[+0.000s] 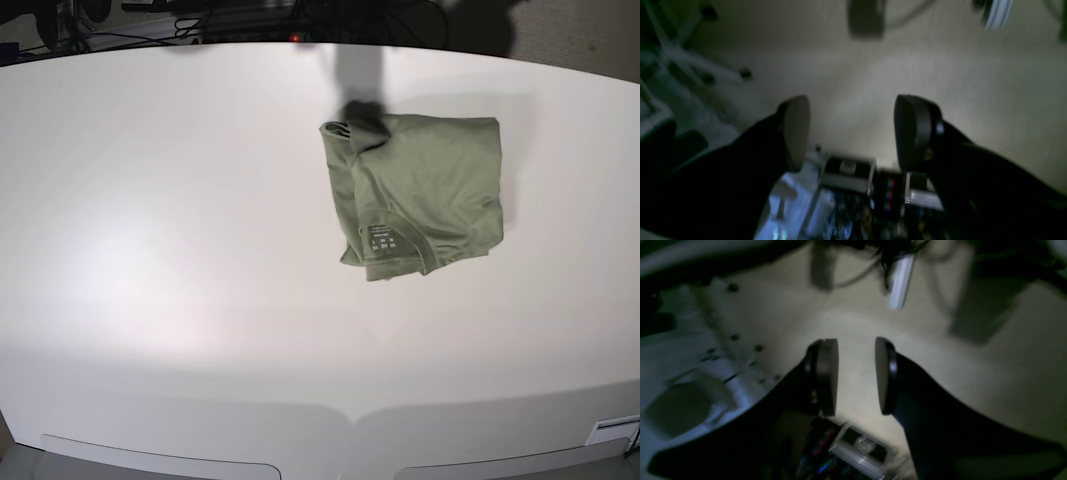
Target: Fold the T-shirt properly
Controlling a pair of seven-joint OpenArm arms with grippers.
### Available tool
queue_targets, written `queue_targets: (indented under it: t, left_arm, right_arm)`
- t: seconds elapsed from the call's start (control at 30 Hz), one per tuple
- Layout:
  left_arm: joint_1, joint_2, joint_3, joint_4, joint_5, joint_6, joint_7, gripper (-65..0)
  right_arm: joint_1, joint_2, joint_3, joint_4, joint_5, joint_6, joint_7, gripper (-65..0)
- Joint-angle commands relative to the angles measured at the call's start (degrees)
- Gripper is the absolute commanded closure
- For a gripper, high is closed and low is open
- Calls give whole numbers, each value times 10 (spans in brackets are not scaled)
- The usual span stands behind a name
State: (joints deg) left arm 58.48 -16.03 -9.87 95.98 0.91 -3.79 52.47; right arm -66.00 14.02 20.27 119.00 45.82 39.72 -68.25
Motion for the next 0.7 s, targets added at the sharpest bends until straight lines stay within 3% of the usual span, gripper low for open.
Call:
queue_targets:
  t: [0.0,0.1,0.2,0.27,0.37,0.5,0.57,0.67]
  left_arm:
    - [-2,-2,-3,-36,5,-14,-5,-382]
    - [-59,-2,-3,-174,5,-38,-16,-382]
    - [-124,-2,-3,-301,1,-53,-16,-382]
    - [-159,-2,-3,-367,1,-84,-19,-382]
    - [-201,-8,-3,-433,-27,-117,-53,-382]
    - [-245,-11,-3,-467,-59,-167,-119,-382]
    - [-264,-12,-3,-476,-59,-171,-159,-382]
    - [-295,-11,-3,-499,-59,-170,-168,-382]
  right_arm:
    - [-1,14,-15,-21,-19,3,18,-197]
    - [40,42,-66,-115,-111,3,65,-229]
    - [100,66,-109,-205,-147,3,76,-392]
    - [141,84,-134,-260,-151,3,98,-483]
    - [205,95,-168,-333,-159,3,142,-482]
    - [297,95,-205,-428,-159,3,158,-482]
    - [342,95,-222,-483,-159,3,158,-482]
    - [400,95,-246,-569,-159,3,166,-482]
